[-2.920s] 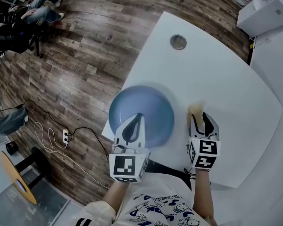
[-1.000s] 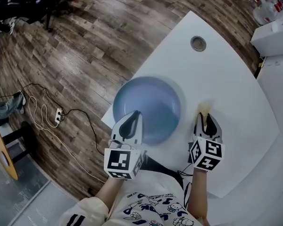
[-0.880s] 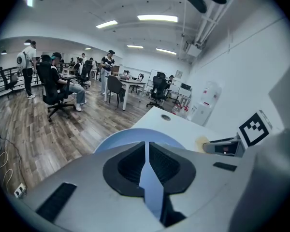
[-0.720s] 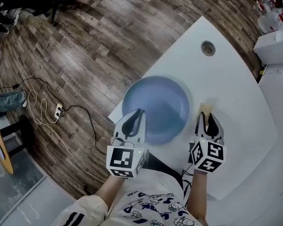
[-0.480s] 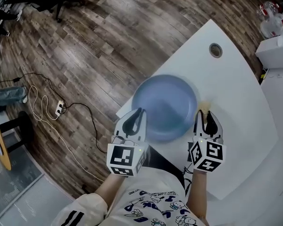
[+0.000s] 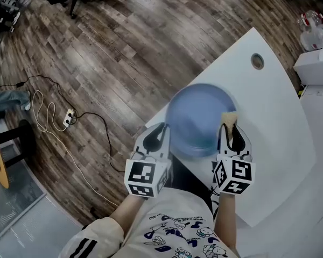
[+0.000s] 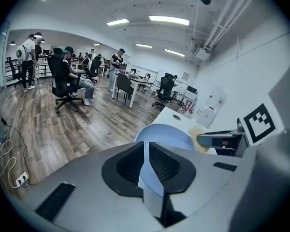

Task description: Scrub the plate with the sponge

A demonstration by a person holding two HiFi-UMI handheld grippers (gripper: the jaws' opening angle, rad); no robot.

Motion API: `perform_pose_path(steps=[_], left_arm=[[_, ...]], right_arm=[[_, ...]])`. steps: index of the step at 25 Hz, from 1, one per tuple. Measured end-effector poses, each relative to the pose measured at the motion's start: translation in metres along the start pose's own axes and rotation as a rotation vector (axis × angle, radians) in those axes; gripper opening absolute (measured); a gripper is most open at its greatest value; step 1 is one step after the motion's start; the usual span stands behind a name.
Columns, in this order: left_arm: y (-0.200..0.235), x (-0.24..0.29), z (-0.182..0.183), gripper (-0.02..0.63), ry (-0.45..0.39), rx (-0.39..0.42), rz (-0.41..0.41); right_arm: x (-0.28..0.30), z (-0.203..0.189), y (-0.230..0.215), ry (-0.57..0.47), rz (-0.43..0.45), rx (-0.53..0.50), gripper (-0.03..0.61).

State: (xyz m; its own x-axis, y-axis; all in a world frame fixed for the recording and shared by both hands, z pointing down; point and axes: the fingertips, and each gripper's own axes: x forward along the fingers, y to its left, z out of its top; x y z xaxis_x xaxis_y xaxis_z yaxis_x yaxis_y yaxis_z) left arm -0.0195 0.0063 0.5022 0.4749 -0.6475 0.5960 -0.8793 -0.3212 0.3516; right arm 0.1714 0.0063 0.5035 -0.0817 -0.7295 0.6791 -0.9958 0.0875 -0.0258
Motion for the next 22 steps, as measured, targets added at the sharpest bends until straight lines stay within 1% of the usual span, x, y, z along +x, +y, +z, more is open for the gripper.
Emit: perform_pose_path(steps=[6,10,11,12,13,18,22], left_arm=[[0.012,0.0,-0.014,0.017,0.028,-0.099,-0.021],[0.016,0.002,-0.027,0.022,0.065,-0.127,-0.027],[0.016,0.003,-0.028,0.039,0.066,-0.134,-0.028],[0.016,0.005,-0.03,0.087,0.066,-0.145,-0.03],[0.016,0.006,-0.031,0.11,0.067,-0.156,-0.03],[0.017,0.013,-0.036,0.11,0.098,-0.155,-0.015],[0.013,0.026,-0.044,0.11,0.132,-0.2,-0.035]], right_arm=[[0.003,-0.003,0.017,0.012,0.01,-0.032,0.115],[0.005,-0.005,0.026,0.016,0.019,-0.051,0.115],[0.006,-0.006,0.028,0.017,0.022,-0.051,0.115],[0.007,-0.006,0.029,0.019,0.024,-0.054,0.115],[0.008,-0.007,0.031,0.021,0.027,-0.058,0.115],[0.01,-0.007,0.042,0.029,0.054,-0.074,0.115],[0.013,-0.01,0.049,0.036,0.079,-0.089,0.115]])
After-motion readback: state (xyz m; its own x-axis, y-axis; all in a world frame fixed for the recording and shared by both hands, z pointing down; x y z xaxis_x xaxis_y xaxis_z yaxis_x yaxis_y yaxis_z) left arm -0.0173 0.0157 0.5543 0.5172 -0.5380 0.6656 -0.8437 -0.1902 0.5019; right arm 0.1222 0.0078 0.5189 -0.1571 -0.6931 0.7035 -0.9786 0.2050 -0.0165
